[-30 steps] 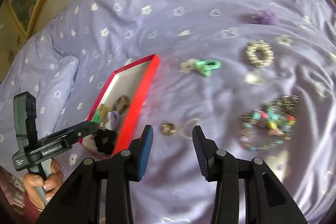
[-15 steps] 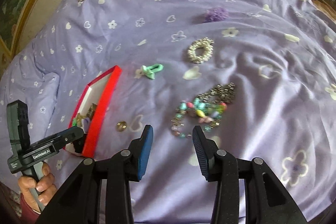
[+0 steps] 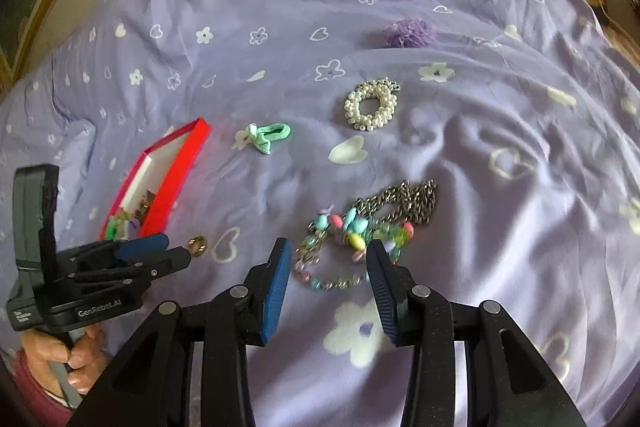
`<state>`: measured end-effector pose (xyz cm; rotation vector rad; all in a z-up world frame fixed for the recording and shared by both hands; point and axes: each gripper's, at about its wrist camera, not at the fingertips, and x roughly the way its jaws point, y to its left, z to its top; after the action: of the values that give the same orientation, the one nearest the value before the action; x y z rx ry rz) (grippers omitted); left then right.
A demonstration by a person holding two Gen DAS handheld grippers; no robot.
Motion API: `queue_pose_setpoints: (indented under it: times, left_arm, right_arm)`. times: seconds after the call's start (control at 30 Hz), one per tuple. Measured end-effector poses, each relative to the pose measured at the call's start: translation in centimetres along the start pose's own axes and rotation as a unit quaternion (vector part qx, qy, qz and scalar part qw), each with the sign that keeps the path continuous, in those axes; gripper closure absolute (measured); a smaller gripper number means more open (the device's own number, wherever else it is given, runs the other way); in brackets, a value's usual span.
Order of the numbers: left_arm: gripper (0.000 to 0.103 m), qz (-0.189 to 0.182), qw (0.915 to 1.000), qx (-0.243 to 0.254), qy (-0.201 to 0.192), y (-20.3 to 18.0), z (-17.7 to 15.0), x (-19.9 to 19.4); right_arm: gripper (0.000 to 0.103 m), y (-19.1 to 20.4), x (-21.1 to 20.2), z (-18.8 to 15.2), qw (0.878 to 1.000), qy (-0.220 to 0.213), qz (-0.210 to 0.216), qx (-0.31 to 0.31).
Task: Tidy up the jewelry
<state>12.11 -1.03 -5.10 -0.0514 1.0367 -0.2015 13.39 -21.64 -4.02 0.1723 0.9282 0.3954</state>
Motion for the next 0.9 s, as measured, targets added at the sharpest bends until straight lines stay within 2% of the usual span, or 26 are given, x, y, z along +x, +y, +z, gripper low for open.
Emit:
queue_pose_setpoints:
  times: [0.13,0.2,0.23,0.27,0.3,0.6,0.63,0.9]
  left_arm:
    - [0.056,0.002,0.9999,-0.003,0.011,0.1,0.1,1.3]
    - [0.064,0.000,0.9999,-0.005,0.015,0.3,0.0,1.8]
    - [0.069,-0.002,0.9999,-0.005,0.016,0.3,-0.1,2.0]
    - [0.078,-0.005,0.9999,-0.004,0.015,0.3,-0.1,2.0]
    - [0.082,-0.010,0.9998,-0.004,0.015,0.4,-0.1,2.0]
    - [0.082,-0.017,0.9998,0.008,-0.006,0.0,-0.6,0.4]
    - [0.082,-0.015,0.9998,0.009,-0.008,-0.1,-0.7,0.2]
    - [0.082,-0.011,0.9996,0.004,-0.027,0.4,-1.1,-2.3]
  right_arm:
    - [0.066,-0.2,2.0,0.1,1.000,0.019,-0.010,-0.011]
    - [0.076,-0.3,2.5,0.0,1.000,0.020,-0.014,-0.012]
    - [0.085,-0.4,2.6,-0.1,1.000,0.019,-0.018,-0.012]
    - [0.094,-0.4,2.7,-0.1,1.000,0.018,-0.021,-0.011]
    - [0.097,-0.5,2.7,-0.1,1.000,0.019,-0.021,-0.009]
    - [0.099,0.2,0.7,0.0,1.000,-0.008,0.005,-0.002]
    - [0.103,0.4,0.4,0.1,1.000,-0.012,0.009,-0.002]
    - [0.103,2.3,-1.3,1.0,0.999,-0.026,0.024,-0.013]
